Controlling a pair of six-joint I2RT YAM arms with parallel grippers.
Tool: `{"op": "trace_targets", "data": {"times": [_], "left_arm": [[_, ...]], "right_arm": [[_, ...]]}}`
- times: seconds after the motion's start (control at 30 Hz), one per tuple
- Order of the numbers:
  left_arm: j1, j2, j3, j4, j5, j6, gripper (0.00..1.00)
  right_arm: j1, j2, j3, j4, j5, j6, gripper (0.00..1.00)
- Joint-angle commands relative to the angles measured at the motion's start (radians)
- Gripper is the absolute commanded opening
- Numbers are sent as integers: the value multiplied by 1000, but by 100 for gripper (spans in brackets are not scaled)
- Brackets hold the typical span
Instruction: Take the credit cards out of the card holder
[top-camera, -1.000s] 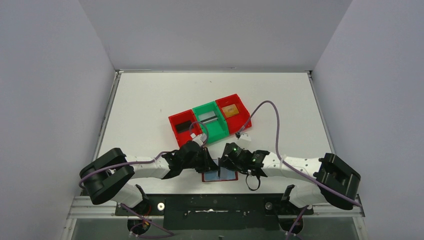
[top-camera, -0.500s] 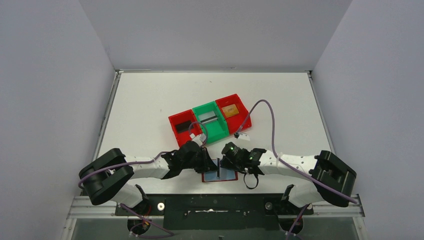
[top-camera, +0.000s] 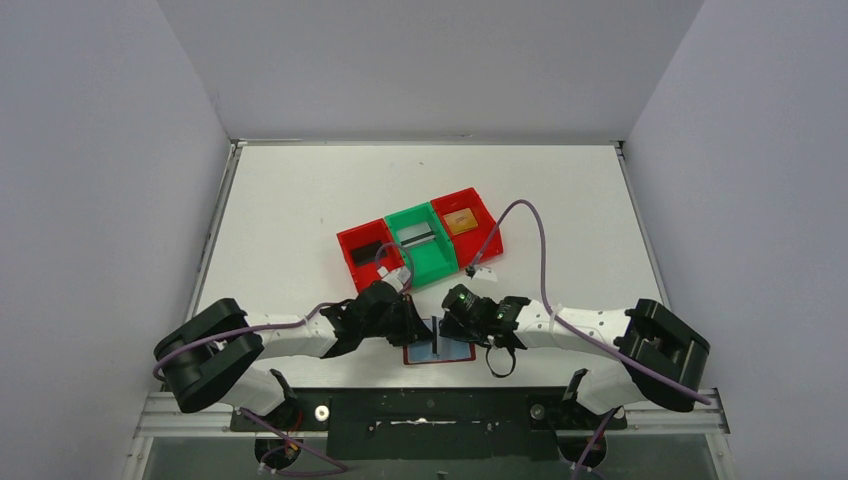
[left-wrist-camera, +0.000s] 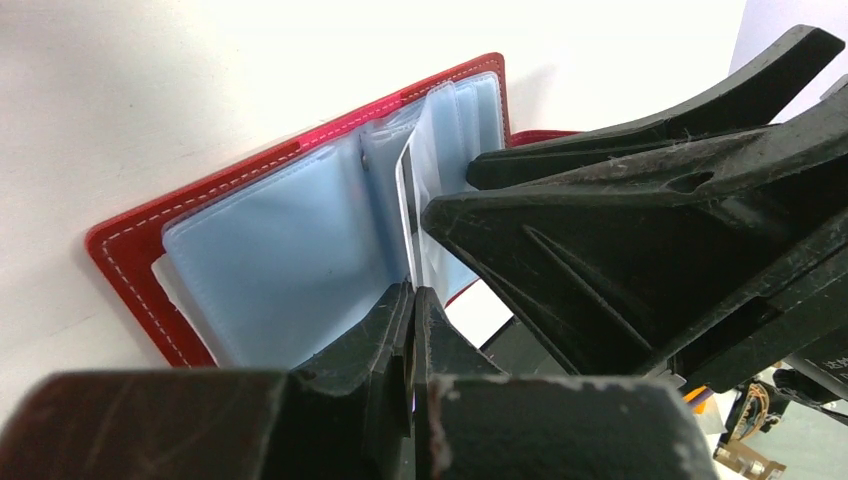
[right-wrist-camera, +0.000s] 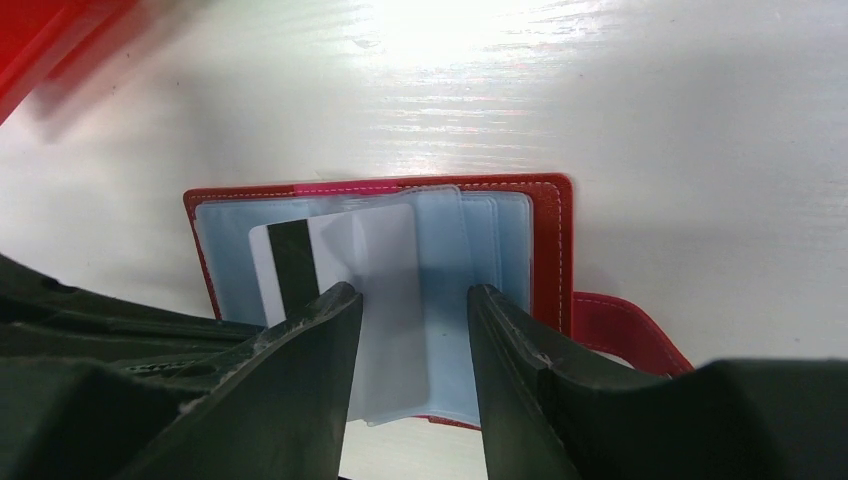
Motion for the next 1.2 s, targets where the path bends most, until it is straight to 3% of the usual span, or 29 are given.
{"op": "trace_targets", "data": {"times": [0.0, 0.5, 0.57, 0.67, 0.83, 0.97, 1.17], "left_arm": [[18, -79, 15, 28, -3, 20, 0], [84, -211, -8, -83, 26, 64, 0], [84, -235, 6, -130, 6, 78, 0], [69, -317, 9, -231, -141, 87, 0], [91, -481, -26, -302, -231, 87, 0], [97, -554, -19, -407, -262, 93, 0], [102, -655, -60, -429, -267, 64, 0]], "right_arm": [[10, -5, 20, -27, 33, 4, 44], [9, -16, 70, -61, 51, -8, 45], [8, -41, 79, -56, 52, -12, 45], [8, -74, 69, -9, 34, -30, 45], [3, -73, 65, 103, -29, -55, 38], [16, -10, 74, 161, -81, -49, 26], [20, 44, 68, 30, -7, 8, 20]]}}
